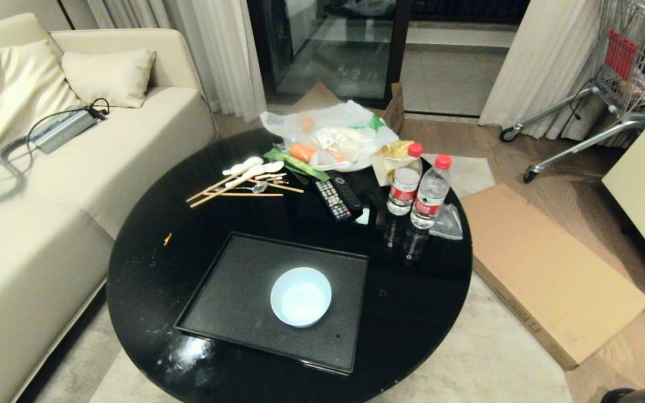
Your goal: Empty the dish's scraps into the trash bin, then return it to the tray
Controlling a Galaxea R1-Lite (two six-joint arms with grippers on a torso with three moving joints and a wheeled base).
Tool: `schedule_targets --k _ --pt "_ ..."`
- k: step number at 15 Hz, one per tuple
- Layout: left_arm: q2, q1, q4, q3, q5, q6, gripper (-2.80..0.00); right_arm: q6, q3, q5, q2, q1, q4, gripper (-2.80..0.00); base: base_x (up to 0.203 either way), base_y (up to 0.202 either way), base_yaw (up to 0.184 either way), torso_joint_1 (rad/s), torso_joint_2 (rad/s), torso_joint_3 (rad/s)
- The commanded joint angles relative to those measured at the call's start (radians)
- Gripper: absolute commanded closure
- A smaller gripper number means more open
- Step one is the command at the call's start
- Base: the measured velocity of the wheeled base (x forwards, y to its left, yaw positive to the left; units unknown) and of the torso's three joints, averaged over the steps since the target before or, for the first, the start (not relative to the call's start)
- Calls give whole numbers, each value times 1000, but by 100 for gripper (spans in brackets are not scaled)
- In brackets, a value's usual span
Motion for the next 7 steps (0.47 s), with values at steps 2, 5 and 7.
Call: schedule_targets --k 2,5,7 --pt "0 0 0 0 1 0 0 5 0 0 3 0 0 0 0 0 0 0 0 0" --pt "0 0 0 0 0 -2 0 6 0 0 3 0 0 0 0 0 0 0 0 0" --pt "0 0 0 0 0 -1 0 7 0 2 4 0 0 0 0 0 0 0 0 0"
